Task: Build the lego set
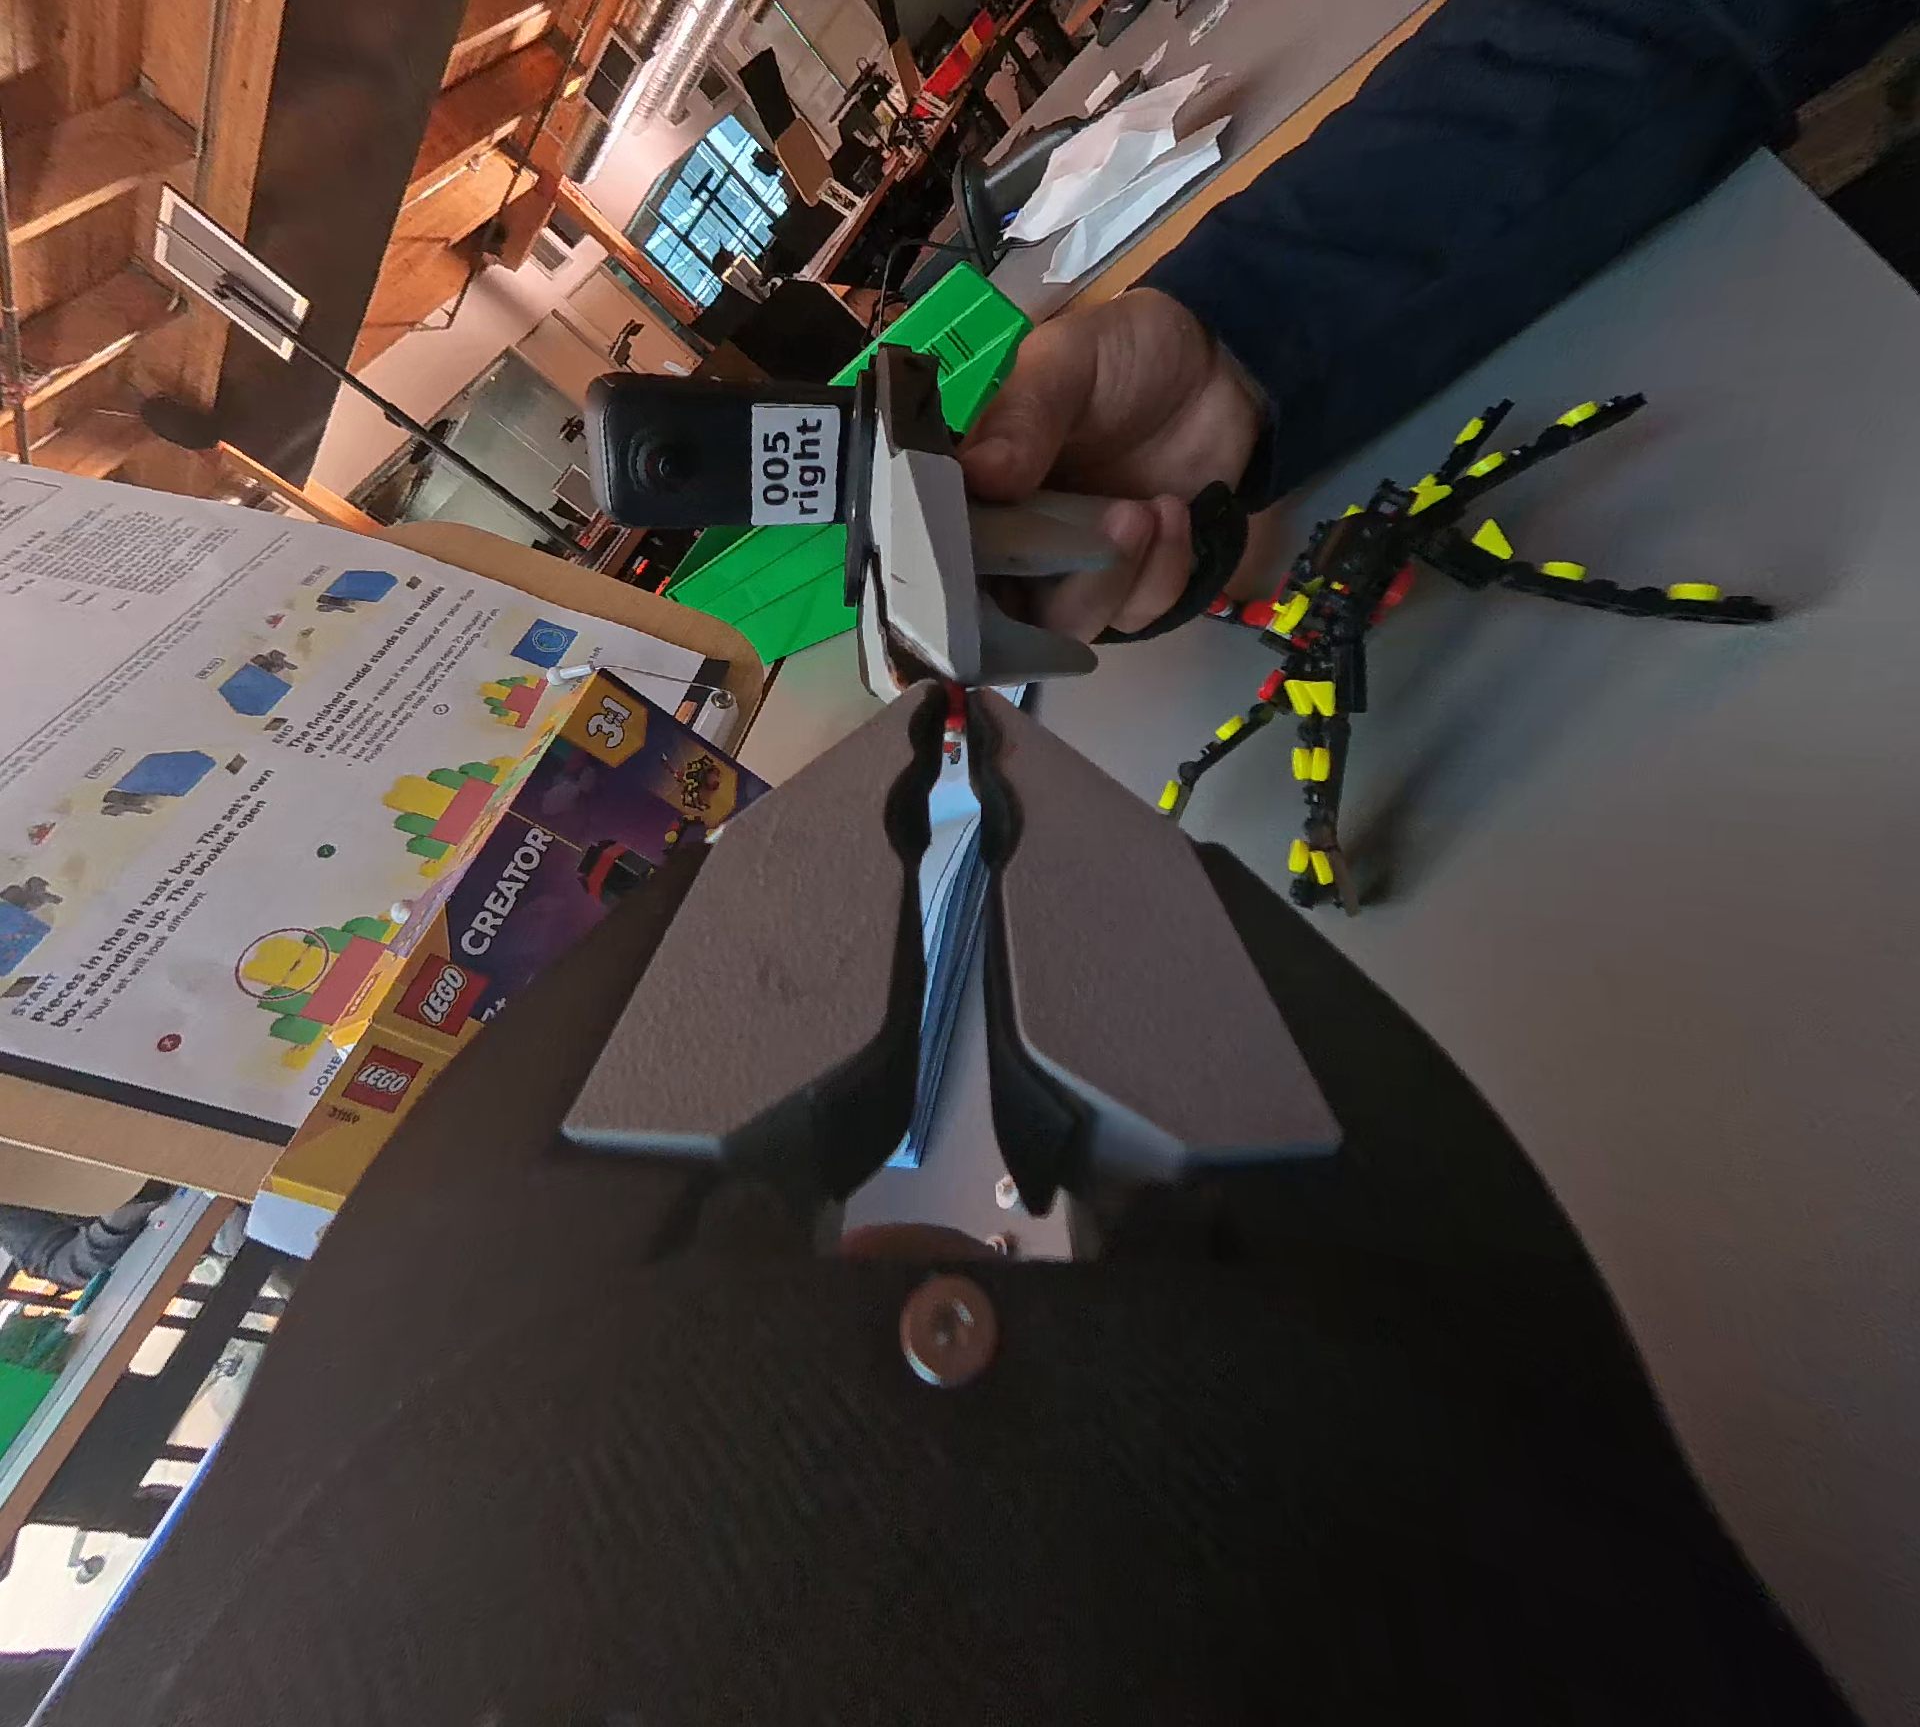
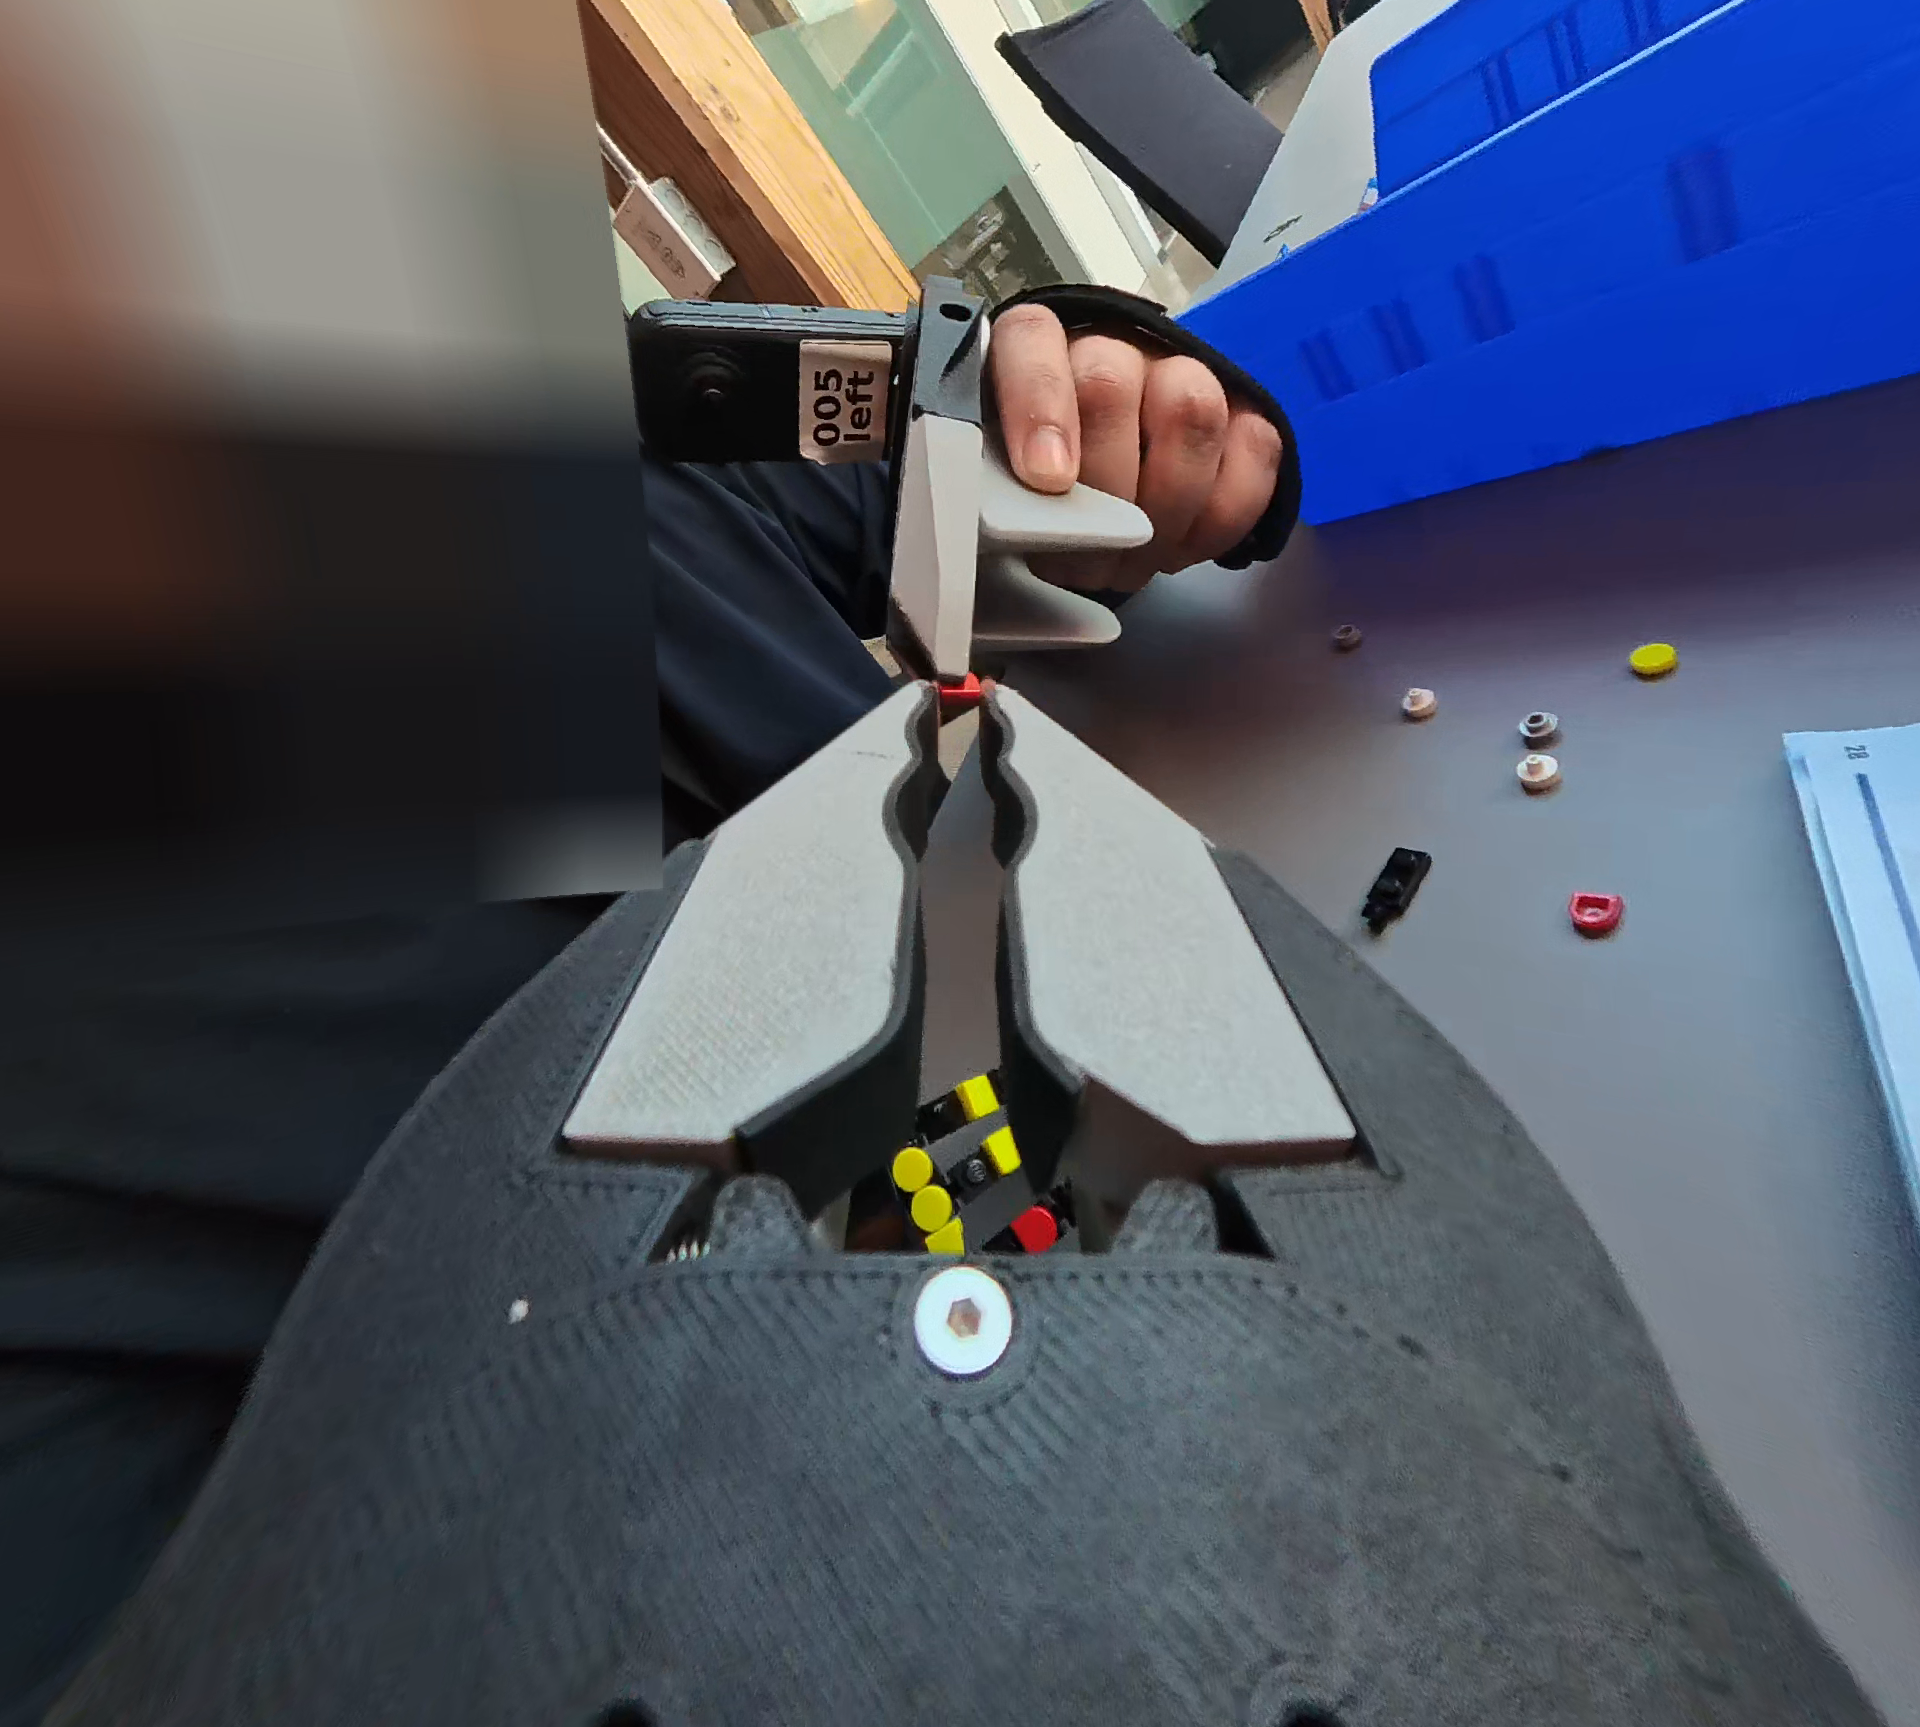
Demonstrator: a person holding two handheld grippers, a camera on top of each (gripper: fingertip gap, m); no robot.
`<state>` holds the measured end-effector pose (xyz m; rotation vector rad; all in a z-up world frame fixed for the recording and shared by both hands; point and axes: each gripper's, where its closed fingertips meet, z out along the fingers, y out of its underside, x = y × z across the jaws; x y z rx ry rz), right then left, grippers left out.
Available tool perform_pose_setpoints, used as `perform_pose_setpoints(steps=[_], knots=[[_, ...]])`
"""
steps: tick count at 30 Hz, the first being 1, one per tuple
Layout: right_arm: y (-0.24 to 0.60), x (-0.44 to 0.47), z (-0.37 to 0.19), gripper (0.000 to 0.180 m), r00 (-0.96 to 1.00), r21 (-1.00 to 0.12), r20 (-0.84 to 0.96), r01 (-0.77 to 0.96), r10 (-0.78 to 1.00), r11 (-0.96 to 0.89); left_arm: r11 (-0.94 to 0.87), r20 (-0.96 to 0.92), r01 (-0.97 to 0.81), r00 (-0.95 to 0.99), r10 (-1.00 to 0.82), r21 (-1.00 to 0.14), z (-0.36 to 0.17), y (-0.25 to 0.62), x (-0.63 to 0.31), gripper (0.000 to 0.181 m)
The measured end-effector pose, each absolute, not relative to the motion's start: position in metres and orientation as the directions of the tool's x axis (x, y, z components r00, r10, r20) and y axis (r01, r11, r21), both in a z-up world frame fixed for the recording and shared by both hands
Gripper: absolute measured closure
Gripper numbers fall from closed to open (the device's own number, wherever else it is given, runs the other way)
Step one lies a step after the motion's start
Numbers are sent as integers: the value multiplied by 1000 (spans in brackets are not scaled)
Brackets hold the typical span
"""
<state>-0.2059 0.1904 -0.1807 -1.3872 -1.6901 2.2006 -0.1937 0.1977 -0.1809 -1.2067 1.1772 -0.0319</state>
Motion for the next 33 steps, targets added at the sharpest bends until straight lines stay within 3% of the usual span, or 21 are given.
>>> perform_pose_setpoints(steps=[14, 23, 28, 33], knots=[[188, -206, -186, 176, -588, -781, -624, 485, 515, -394, 430, -722, -601, 408, -559, -673, -191, 200, -196, 175], [220, -221, -212, 180, -366, -833, -479, 476, 798, -282, 279, -724, -728, 409, -555, -626, -213, 222, -213, 179], [216, -223, -210, 172, -376, -821, -512, 479, 772, -311, 232, -713, -745, 426, -557, -626, -217, 226, -218, 179], [214, -221, -205, 172, -408, -822, -531, 463, 743, -332, 304, -707, -687, 431, -561, -660, -207, 220, -211, 179]])
